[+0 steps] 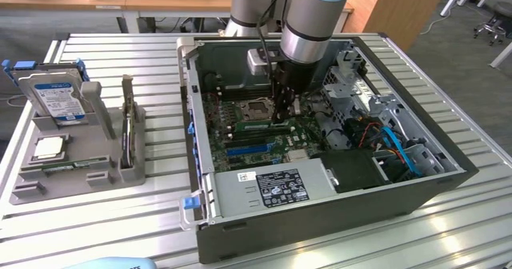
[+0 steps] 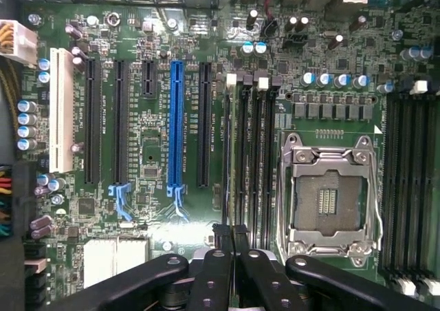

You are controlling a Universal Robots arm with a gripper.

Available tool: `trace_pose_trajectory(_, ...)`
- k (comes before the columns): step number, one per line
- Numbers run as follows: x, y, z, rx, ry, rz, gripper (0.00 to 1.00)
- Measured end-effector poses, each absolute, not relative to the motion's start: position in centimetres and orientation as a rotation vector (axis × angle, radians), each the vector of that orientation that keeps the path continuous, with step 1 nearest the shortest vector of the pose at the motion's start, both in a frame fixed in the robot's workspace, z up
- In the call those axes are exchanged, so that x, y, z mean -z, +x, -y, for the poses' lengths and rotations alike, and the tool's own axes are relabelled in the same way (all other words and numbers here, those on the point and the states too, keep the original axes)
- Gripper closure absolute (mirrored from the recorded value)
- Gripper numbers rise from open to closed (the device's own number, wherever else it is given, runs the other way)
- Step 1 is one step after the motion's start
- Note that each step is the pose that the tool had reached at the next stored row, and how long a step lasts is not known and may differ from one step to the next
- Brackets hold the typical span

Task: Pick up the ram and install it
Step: 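Insert the ram into the slot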

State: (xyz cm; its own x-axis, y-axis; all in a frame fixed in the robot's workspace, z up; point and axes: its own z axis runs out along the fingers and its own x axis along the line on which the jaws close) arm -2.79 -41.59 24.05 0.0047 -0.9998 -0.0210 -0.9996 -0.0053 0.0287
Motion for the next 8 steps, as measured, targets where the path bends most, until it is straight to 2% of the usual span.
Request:
trace_pose_trajectory(5, -24.55, -2.79, 41.58, 0.055, 2.223, 2.212, 0.88)
trace_pose_trajectory(8, -24.57, -2.92, 41.59, 0.037, 2.231, 2.219, 0.88)
